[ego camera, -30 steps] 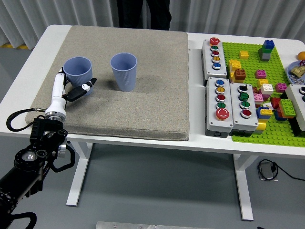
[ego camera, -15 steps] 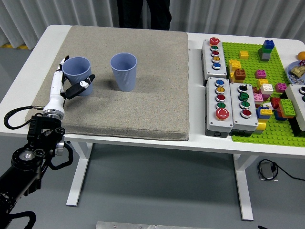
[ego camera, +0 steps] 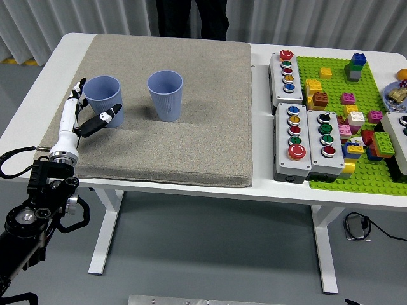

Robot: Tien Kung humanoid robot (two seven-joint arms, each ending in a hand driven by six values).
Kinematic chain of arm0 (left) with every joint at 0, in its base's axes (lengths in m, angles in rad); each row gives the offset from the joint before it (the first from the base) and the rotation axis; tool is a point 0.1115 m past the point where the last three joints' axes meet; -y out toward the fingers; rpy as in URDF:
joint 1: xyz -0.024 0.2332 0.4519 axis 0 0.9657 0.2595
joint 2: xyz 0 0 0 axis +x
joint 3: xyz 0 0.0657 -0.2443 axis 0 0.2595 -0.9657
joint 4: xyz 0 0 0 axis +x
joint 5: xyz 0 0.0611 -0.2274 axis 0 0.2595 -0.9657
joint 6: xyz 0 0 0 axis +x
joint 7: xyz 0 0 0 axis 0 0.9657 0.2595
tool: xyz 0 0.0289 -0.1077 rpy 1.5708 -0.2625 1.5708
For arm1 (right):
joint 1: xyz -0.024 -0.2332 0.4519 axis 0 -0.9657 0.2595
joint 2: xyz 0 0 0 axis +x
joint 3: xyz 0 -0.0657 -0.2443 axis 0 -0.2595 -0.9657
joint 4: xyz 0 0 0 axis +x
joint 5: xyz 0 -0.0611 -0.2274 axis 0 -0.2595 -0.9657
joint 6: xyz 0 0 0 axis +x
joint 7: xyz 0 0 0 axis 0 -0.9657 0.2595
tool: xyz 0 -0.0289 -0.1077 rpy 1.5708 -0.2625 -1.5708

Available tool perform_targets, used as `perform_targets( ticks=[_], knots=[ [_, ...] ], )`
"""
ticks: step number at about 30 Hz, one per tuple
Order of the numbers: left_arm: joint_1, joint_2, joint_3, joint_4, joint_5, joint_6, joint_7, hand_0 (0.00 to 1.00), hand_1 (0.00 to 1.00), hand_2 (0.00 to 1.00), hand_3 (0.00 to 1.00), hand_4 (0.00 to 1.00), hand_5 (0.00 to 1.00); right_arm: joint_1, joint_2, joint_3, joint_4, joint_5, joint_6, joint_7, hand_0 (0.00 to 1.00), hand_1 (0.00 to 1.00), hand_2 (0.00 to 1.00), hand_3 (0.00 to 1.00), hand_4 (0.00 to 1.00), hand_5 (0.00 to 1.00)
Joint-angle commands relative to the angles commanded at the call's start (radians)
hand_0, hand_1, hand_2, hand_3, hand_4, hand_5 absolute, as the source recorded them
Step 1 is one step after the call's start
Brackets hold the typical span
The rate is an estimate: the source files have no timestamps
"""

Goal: Pick cup pour cup place

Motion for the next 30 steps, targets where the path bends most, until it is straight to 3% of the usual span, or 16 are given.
perform_targets(
  ticks=[9,16,19,22,23,28,29,30],
  knots=[
    [0.115,0.036,-0.046,-0.156,0.018,0.003,0.007,0.864,0.868,0.998,0.998,0.998,0.425,-0.003,-0.001,0.001,0.000,-0.001,0.001,0.000,0.657,0.651,0.669,0.643,0.443,0.113],
    [0.243,0.067,-0.104,-0.338,0.023,0.008,0.006,0.865,0.866,0.998,0.998,0.998,0.438,-0.012,-0.001,0.011,0.000,-0.028,0.003,-0.006,0.657,0.651,0.669,0.642,0.443,0.112],
    [0.288,0.053,-0.161,-0.425,0.034,0.024,-0.006,0.864,0.859,0.998,0.998,0.998,0.449,-0.013,-0.001,0.014,0.000,-0.036,0.004,-0.007,0.657,0.651,0.669,0.642,0.443,0.112],
    [0.289,0.026,-0.221,-0.525,-0.003,0.044,-0.043,0.864,0.859,0.998,0.998,0.998,0.449,-0.014,0.000,0.014,0.000,-0.038,0.004,-0.007,0.657,0.651,0.669,0.642,0.443,0.112],
    [0.288,0.025,-0.225,-0.541,-0.005,0.045,-0.045,0.797,0.787,0.959,0.998,0.959,0.664,-0.014,0.000,0.014,0.000,-0.038,0.004,-0.007,0.656,0.650,0.669,0.642,0.443,0.112],
    [0.205,-0.016,-0.256,-0.702,0.041,0.038,-0.036,0.797,0.787,0.959,0.998,0.959,0.664,-0.014,0.000,0.014,0.000,-0.044,0.005,-0.012,0.656,0.650,0.669,0.642,0.443,0.112],
    [0.178,-0.028,-0.245,-0.735,0.061,0.033,-0.020,0.779,0.766,0.922,0.957,0.860,0.998,-0.011,0.001,0.016,0.000,-0.046,0.005,-0.013,0.656,0.651,0.669,0.642,0.443,0.112],
    [0.166,-0.031,-0.242,-0.755,0.068,0.032,-0.016,0.779,0.766,0.922,0.957,0.860,0.998,-0.011,0.001,0.016,0.000,-0.046,0.005,-0.013,0.656,0.651,0.669,0.642,0.443,0.112]
  ],
)
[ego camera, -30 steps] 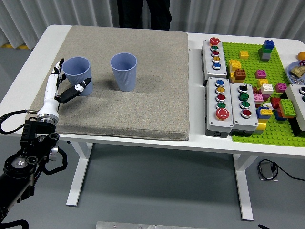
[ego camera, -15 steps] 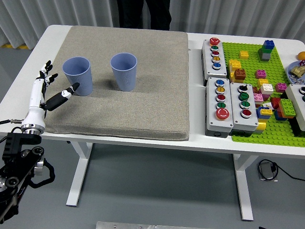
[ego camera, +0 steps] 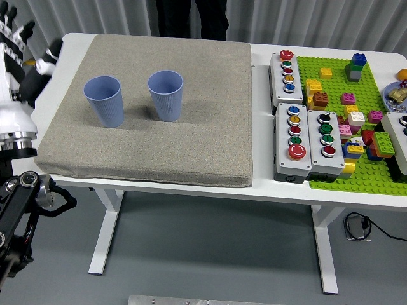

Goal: Pick cup pour cup place

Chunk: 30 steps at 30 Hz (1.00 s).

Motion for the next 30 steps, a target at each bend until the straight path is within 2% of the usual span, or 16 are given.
perform_targets(
  ticks=[3,5,9,18,20,25,28,30],
  knots=[
    [-0.031,-0.018,0.036,-0.027,0.040,-0.041,0.023,0.779,0.766,0.922,0.957,0.860,0.998,0.006,0.000,0.001,0.000,0.005,-0.002,0.002,0.656,0.651,0.669,0.642,0.443,0.112],
    [-0.042,-0.031,0.057,-0.011,0.037,-0.066,0.024,0.789,0.798,0.951,0.977,0.834,0.998,0.008,0.000,0.003,0.000,0.007,-0.003,0.003,0.656,0.648,0.667,0.640,0.444,0.113],
    [-0.053,-0.057,0.070,0.042,0.005,-0.084,0.015,0.789,0.798,0.951,0.977,0.834,0.998,0.013,0.000,0.004,0.000,0.003,-0.004,0.003,0.656,0.648,0.667,0.640,0.444,0.113],
    [-0.054,-0.063,0.019,0.110,-0.019,-0.096,-0.010,0.794,0.795,0.946,0.984,0.848,0.998,0.013,0.002,0.010,0.000,-0.007,-0.005,0.001,0.656,0.648,0.667,0.639,0.443,0.112],
    [-0.060,-0.062,0.000,0.130,-0.031,-0.089,-0.023,0.794,0.795,0.946,0.984,0.848,0.998,0.014,0.002,0.010,0.000,-0.006,-0.005,0.001,0.656,0.648,0.667,0.639,0.443,0.112],
    [-0.074,-0.072,-0.045,0.177,-0.040,-0.039,-0.056,0.803,0.808,0.952,0.982,0.844,0.998,0.014,0.003,0.008,0.000,-0.003,-0.006,0.001,0.656,0.648,0.667,0.640,0.443,0.114],
    [-0.092,-0.079,-0.086,0.226,-0.024,-0.031,-0.056,0.803,0.808,0.952,0.982,0.844,0.998,0.014,0.003,0.008,0.000,-0.007,-0.005,-0.001,0.656,0.648,0.667,0.640,0.443,0.114],
    [-0.111,-0.090,-0.127,0.276,-0.037,-0.007,-0.078,0.818,0.824,0.969,0.993,0.841,0.998,0.014,0.002,0.007,0.000,-0.004,-0.005,0.000,0.656,0.648,0.668,0.640,0.443,0.112]
  ],
)
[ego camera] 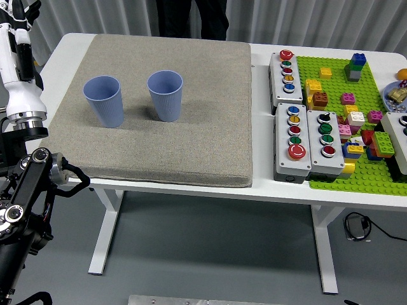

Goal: Pick cup pour cup place

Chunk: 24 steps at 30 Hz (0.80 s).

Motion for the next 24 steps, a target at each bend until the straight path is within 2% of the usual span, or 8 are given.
perform_targets(
  ticks=[4,6,9,12,22,24],
  knots=[
    [-0.024,-0.009,-0.078,0.095,-0.020,-0.005,-0.019,0.818,0.824,0.969,0.993,0.841,0.998,0.001,-0.001,-0.001,0.000,0.004,0.000,0.002,0.656,0.648,0.668,0.640,0.443,0.112],
    [-0.038,-0.009,-0.116,0.142,-0.030,-0.024,-0.029,0.819,0.820,0.964,0.990,0.839,0.998,0.002,0.000,-0.001,0.000,0.004,-0.001,0.002,0.656,0.648,0.668,0.639,0.443,0.112],
    [-0.054,-0.001,-0.164,0.213,-0.032,-0.052,-0.034,0.819,0.820,0.964,0.990,0.839,0.998,0.004,0.001,0.000,0.000,0.004,-0.001,0.003,0.656,0.648,0.668,0.639,0.443,0.112],
    [-0.060,0.009,-0.187,0.258,-0.050,-0.071,-0.030,0.818,0.818,0.963,0.986,0.842,0.998,0.004,0.002,0.001,0.000,0.002,-0.001,0.002,0.656,0.649,0.668,0.638,0.443,0.112],
    [-0.048,0.025,-0.143,0.244,-0.067,-0.077,-0.019,0.815,0.813,0.958,0.982,0.840,0.998,-0.002,0.002,-0.003,0.000,0.003,-0.001,0.001,0.657,0.647,0.668,0.638,0.443,0.111],
    [-0.049,0.031,-0.134,0.249,-0.081,-0.083,-0.013,0.803,0.784,0.936,0.965,0.842,0.998,-0.003,0.002,-0.007,0.000,0.007,-0.002,0.001,0.656,0.648,0.668,0.639,0.443,0.112]
  ],
)
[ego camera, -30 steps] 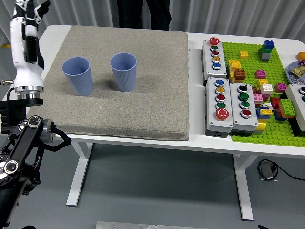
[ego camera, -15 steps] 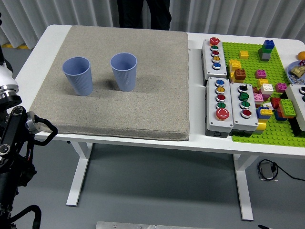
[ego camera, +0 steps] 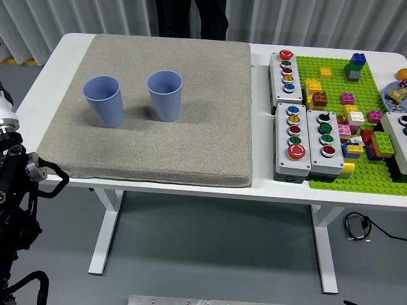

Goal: Pick cup pour cup place

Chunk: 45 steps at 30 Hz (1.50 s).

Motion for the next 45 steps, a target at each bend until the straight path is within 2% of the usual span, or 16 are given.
perform_targets(
  ticks=[3,6,9,12,17,22,25,33,45],
  knots=[
    [-0.001,0.003,-0.001,0.003,0.002,-0.013,0.013,0.803,0.784,0.936,0.965,0.842,0.998,-0.002,0.000,-0.004,0.000,0.004,0.000,0.000,0.656,0.648,0.668,0.639,0.443,0.112],
    [-0.001,0.014,0.009,0.010,-0.023,-0.043,0.030,0.797,0.773,0.917,0.935,0.835,0.998,-0.005,0.001,-0.005,0.000,0.005,0.000,0.001,0.656,0.648,0.668,0.638,0.443,0.111],
    [-0.001,0.053,0.065,0.020,-0.040,-0.045,0.040,0.797,0.773,0.917,0.935,0.835,0.998,-0.007,0.002,-0.001,0.000,0.004,-0.002,0.002,0.656,0.648,0.668,0.638,0.443,0.111],
    [-0.003,0.069,0.091,0.020,-0.052,-0.045,0.043,0.793,0.769,0.931,0.941,0.834,0.998,-0.012,0.003,-0.001,0.000,0.020,-0.006,0.009,0.656,0.650,0.668,0.638,0.443,0.113],
    [-0.003,0.061,0.083,0.007,-0.055,-0.039,0.039,0.792,0.768,0.929,0.940,0.830,0.998,-0.024,0.003,-0.009,0.000,0.065,-0.008,0.030,0.657,0.651,0.672,0.639,0.444,0.111],
    [-0.008,0.058,0.095,0.004,-0.057,-0.039,0.040,0.792,0.768,0.929,0.940,0.830,0.998,-0.055,-0.013,-0.127,0.000,0.200,0.009,0.089,0.657,0.651,0.672,0.639,0.444,0.111],
    [-0.009,0.059,0.098,0.004,-0.058,-0.039,0.041,0.792,0.766,0.926,0.939,0.831,0.998,-0.058,-0.016,-0.147,0.000,0.223,0.010,0.096,0.657,0.653,0.672,0.639,0.443,0.111],
    [-0.008,0.053,0.098,-0.011,-0.052,-0.037,0.043,0.788,0.770,0.924,0.939,0.835,0.998,-0.036,0.004,0.007,0.000,0.076,-0.011,0.054,0.659,0.661,0.679,0.639,0.443,0.109],
    [-0.018,0.053,0.109,-0.022,-0.056,-0.035,0.045,0.785,0.765,0.917,0.933,0.822,0.998,-0.048,-0.016,-0.042,0.000,0.148,0.008,0.061,0.662,0.671,0.681,0.641,0.443,0.099]
  ],
)
